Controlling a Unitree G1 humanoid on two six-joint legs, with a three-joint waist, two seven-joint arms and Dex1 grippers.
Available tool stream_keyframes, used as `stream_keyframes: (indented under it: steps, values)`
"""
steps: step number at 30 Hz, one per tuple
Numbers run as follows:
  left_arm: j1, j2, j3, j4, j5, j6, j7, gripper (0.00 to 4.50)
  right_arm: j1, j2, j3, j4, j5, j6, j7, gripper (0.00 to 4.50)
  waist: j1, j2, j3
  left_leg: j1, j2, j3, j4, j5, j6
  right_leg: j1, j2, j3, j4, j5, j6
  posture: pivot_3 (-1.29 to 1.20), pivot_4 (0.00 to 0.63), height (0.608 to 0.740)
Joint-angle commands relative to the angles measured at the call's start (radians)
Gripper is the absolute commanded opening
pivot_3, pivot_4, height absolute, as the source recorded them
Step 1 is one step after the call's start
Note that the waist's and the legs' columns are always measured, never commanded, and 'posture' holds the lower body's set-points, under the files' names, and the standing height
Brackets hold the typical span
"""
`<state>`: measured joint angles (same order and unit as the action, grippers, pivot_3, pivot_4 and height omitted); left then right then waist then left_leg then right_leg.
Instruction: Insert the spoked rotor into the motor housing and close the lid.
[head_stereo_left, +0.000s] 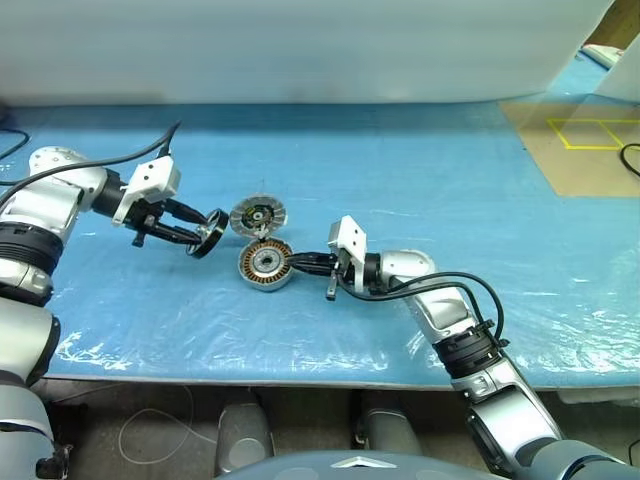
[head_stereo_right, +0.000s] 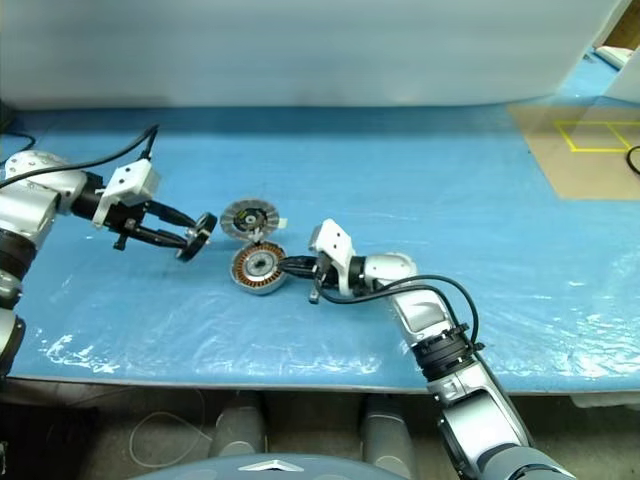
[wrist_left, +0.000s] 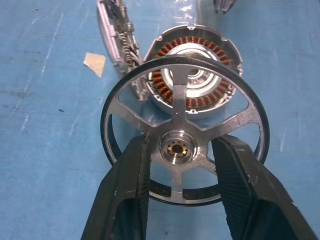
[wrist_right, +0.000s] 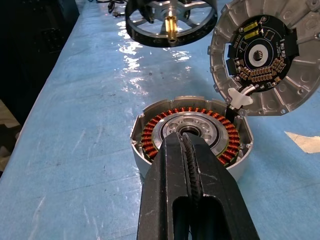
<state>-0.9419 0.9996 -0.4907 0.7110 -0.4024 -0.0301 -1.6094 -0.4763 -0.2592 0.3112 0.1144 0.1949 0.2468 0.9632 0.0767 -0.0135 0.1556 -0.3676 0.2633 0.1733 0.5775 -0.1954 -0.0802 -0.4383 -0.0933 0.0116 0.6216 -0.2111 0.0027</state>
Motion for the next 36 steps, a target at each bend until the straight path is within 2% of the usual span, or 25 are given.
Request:
stream_keyframes:
  steps: [1, 5, 15, 21, 36]
  values:
    - [0.048, 0.036, 0.038, -0.110, -0.074, 0.056, -0.005, 1.51, -0.014, -0.004, -0.026, 0.001, 0.011, -0.028, 0.003, 0.00, 0.000, 0.000, 0.000, 0.000, 0.000, 0.000, 0.000, 0.000, 0.000, 0.000, 0.000, 0.000, 0.000, 0.000, 0.000, 0.00, 0.150, 0.740]
    - [0.125, 0.029, 0.117, -0.204, -0.106, 0.127, -0.005, 1.51, -0.023, -0.008, -0.026, 0.023, 0.007, -0.043, 0.011, 0.00, -0.001, 0.000, 0.000, 0.000, 0.000, 0.000, 0.000, 0.000, 0.000, 0.000, 0.000, 0.000, 0.000, 0.000, 0.000, 0.00, 0.150, 0.740]
    - [0.238, -0.084, 0.308, -0.310, -0.081, 0.207, 0.063, 1.51, -0.043, -0.019, -0.032, 0.050, 0.005, -0.061, 0.024, 0.00, -0.005, 0.000, 0.000, 0.000, 0.000, 0.000, 0.000, 0.000, 0.000, 0.000, 0.000, 0.000, 0.000, 0.000, 0.000, 0.00, 0.150, 0.740]
    - [0.276, -0.135, 0.341, -0.345, -0.057, 0.232, 0.089, 1.51, -0.038, -0.021, -0.034, 0.047, 0.004, -0.063, 0.020, 0.00, -0.006, 0.000, 0.000, 0.000, 0.000, 0.000, 0.000, 0.000, 0.000, 0.000, 0.000, 0.000, 0.000, 0.000, 0.000, 0.00, 0.150, 0.740]
    - [0.310, -0.249, 0.361, -0.306, 0.058, 0.148, 0.146, 1.51, -0.023, -0.032, -0.037, 0.029, 0.004, -0.059, 0.011, 0.00, -0.006, 0.000, 0.000, 0.000, 0.000, 0.000, 0.000, 0.000, 0.000, 0.000, 0.000, 0.000, 0.000, 0.000, 0.000, 0.00, 0.150, 0.740]
